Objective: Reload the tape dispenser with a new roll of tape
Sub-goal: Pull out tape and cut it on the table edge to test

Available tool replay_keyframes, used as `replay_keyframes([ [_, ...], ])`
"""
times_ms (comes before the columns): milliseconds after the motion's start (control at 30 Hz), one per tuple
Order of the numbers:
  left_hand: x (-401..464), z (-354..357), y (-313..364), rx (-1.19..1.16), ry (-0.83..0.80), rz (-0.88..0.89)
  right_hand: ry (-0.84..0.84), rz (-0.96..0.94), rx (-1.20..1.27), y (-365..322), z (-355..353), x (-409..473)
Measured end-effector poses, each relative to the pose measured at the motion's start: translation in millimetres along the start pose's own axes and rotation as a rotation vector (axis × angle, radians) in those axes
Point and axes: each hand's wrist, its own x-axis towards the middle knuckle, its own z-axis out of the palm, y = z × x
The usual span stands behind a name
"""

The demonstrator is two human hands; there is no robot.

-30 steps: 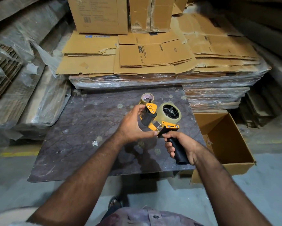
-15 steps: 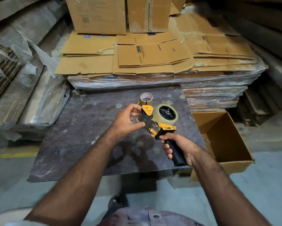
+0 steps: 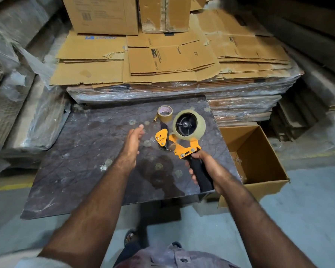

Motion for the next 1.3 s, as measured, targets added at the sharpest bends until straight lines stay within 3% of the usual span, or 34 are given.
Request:
replay_keyframes([
  [133, 0, -8, -16, 0.053, -0.02, -0.097, 0.293, -0.201, -0.448, 14, -10, 19],
  [267, -7, -1, -17, 0.072, -0.097, -0.109, 0.413, -0.414, -0.926, 36, -15, 26],
  [500, -24, -5, -20, 0.014, -0.308, -0.019, 0.546, -0.51, -1.298, 58, 2, 32],
  [633, -29, 5, -20, 0.04, -0.315, -0.057, 0.667, -0.588, -1.438, 60, 2, 34],
  [767, -30, -6, -32, 0.069, -0.279, -0.055, 0.753, -0.696, -1.525, 59, 12, 35],
  [1033, -39, -10, -38, -0.011, -0.205, 0.06, 0.731, -0.633, -1.517, 50, 23, 33],
  [1167, -34, -13, -29, 0.109, -0.257, -0.046, 0.684, -0.633, -1.455, 48, 21, 29],
  [1300, -22, -21, -12, 0.04, -0.35, -0.211, 0.632, -0.557, -1.236, 52, 17, 23],
])
